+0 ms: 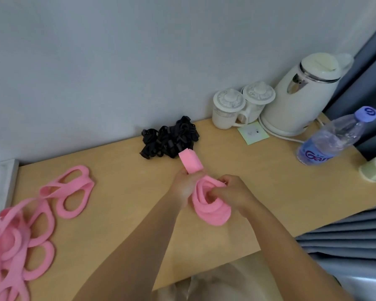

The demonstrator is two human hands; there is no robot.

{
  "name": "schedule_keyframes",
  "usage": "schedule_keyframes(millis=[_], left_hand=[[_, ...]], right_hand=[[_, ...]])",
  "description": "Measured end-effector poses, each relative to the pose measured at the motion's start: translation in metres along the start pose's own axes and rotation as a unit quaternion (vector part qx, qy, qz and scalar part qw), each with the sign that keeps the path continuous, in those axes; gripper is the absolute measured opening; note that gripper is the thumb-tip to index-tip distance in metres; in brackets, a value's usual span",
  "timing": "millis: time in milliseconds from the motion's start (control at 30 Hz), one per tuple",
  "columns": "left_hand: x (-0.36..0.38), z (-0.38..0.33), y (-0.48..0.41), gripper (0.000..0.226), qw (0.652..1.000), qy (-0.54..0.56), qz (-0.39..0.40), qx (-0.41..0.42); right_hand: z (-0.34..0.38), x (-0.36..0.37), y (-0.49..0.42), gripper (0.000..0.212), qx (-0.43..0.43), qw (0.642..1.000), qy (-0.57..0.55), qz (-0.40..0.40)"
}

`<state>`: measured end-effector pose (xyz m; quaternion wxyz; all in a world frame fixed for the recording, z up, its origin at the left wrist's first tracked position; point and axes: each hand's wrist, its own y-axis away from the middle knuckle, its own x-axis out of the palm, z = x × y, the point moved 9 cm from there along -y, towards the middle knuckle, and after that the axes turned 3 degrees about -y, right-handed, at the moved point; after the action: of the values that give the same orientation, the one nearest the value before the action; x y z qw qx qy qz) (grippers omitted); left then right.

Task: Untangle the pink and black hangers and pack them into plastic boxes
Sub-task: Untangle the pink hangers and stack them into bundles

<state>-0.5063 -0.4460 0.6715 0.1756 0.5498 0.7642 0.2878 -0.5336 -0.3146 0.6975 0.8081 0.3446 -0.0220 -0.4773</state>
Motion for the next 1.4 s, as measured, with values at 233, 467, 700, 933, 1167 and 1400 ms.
schedule_keyframes(millis=[233, 467, 700, 933, 1167, 1400], left_hand=[[0.0, -0.005, -0.023, 0.026, 0.966, -0.24, -0.061, 0.069], [-0.006, -0.015, -0.027, 0.094, 0.887, -0.442, -0.12, 0.05], [-0.039, -0.018, -0.01, 0.054, 0.937, -0.309, -0.131, 0.092], [-0.138, -0.023, 0.033, 0.034, 0.901, -0.355, -0.216, 0.125], [-0.257, 0.001, 0.09, 0.021, 0.88, -0.337, -0.316, 0.111], [-0.322, 0.026, 0.136, 0.016, 0.833, -0.363, -0.401, 0.113]], right_hand=[[-0.017, -0.005, -0.02, 0.005, -0.057, 0.981, 0.165, -0.087], [0.009, -0.015, 0.011, 0.039, -0.168, 0.937, 0.242, -0.187], [0.065, 0.015, 0.027, 0.024, -0.289, 0.904, 0.247, -0.198], [0.106, 0.114, 0.019, 0.033, -0.327, 0.887, 0.322, -0.055], [0.126, 0.25, 0.026, 0.033, -0.36, 0.85, 0.371, 0.105], [0.135, 0.338, 0.037, 0.029, -0.38, 0.828, 0.377, 0.164]])
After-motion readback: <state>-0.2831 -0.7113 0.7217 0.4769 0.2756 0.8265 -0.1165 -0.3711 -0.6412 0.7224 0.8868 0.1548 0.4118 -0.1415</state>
